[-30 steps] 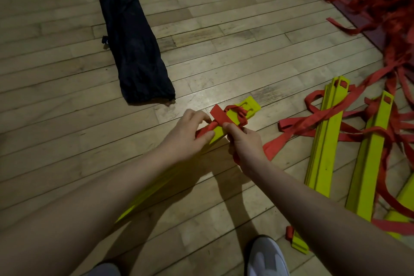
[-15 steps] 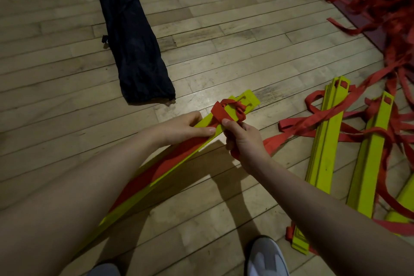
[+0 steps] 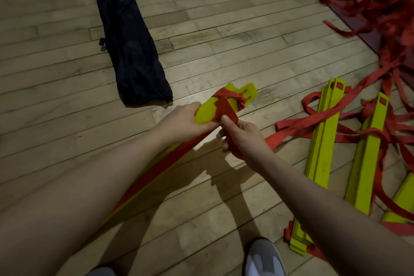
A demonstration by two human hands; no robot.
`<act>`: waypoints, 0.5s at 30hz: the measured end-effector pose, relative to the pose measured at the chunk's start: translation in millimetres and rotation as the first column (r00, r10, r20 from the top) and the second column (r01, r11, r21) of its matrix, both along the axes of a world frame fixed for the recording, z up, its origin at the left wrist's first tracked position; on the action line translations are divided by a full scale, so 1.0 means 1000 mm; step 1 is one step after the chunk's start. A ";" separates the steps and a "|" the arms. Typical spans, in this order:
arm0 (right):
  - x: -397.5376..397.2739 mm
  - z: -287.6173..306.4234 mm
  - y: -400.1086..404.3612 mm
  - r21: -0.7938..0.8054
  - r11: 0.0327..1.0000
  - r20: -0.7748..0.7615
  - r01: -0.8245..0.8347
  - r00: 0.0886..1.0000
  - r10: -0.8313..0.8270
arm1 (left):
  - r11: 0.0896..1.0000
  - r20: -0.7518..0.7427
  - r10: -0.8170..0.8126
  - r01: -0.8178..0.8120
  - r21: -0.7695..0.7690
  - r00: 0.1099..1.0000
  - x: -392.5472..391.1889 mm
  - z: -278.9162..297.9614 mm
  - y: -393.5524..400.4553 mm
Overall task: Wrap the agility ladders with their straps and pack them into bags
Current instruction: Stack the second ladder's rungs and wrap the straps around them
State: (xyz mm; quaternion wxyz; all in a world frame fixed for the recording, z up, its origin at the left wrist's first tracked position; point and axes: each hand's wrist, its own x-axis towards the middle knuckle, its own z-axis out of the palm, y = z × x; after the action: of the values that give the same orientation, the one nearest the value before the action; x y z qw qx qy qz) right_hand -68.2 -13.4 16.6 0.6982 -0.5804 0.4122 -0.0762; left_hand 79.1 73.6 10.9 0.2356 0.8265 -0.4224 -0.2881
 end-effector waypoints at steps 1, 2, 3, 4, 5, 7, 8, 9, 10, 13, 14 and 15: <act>-0.002 -0.001 0.000 -0.003 1.000 0.019 -0.031 0.999 0.031 | 1.000 0.102 -0.010 0.009 0.014 0.995 0.002 0.001 -0.003; -0.005 -0.002 -0.001 0.000 0.998 0.034 -0.058 0.998 0.058 | 1.000 0.196 -0.016 0.011 0.025 0.981 0.004 0.001 -0.006; -0.008 -0.002 0.000 0.000 0.997 0.041 -0.079 0.996 0.079 | 1.000 0.275 -0.016 0.008 0.030 0.961 0.006 0.001 -0.008; -0.009 -0.002 0.000 -0.009 0.996 0.037 -0.090 0.995 0.091 | 1.000 0.347 -0.010 0.000 0.027 0.938 0.007 0.002 -0.009; -0.010 -0.003 0.000 -0.025 0.995 0.034 -0.093 0.995 0.094 | 1.000 0.415 -0.013 0.003 0.026 0.909 0.006 0.001 -0.010; -0.007 -0.004 0.000 -0.057 0.996 0.036 -0.075 0.996 0.077 | 0.997 0.539 -0.076 0.059 0.049 0.839 0.002 0.000 -0.011; -0.004 -0.005 0.000 -0.061 0.997 0.041 -0.053 0.998 0.055 | 0.993 0.567 -0.116 0.090 0.074 0.816 -0.002 -0.001 -0.010; -0.002 -0.006 0.001 -0.062 0.998 0.045 -0.027 0.999 0.029 | 0.990 0.565 -0.137 0.103 0.092 0.813 -0.005 -0.004 -0.010; -0.001 -0.007 0.002 -0.061 0.998 0.041 -0.005 0.999 0.007 | 0.990 0.541 -0.136 0.097 0.101 0.830 -0.009 -0.006 -0.010; -0.002 -0.010 0.004 -0.057 0.998 0.030 0.023 0.999 -0.021 | 0.992 0.376 -0.058 0.010 0.127 0.925 -0.019 -0.011 -0.011; -0.004 -0.010 0.005 -0.059 0.998 0.027 0.024 0.999 -0.023 | 0.991 0.295 -0.017 -0.024 0.134 0.955 -0.022 -0.012 -0.011; -0.006 -0.011 0.005 -0.063 0.998 0.022 0.023 1.000 -0.021 | 0.989 0.223 0.019 -0.051 0.139 0.975 -0.026 -0.013 -0.010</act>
State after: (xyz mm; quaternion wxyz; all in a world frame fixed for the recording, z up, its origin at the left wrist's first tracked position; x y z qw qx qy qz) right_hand -73.8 -8.0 5.9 0.6831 -0.5968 0.4083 -0.1031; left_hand 53.6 63.9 -2.6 0.1321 0.8755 -0.4095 -0.2200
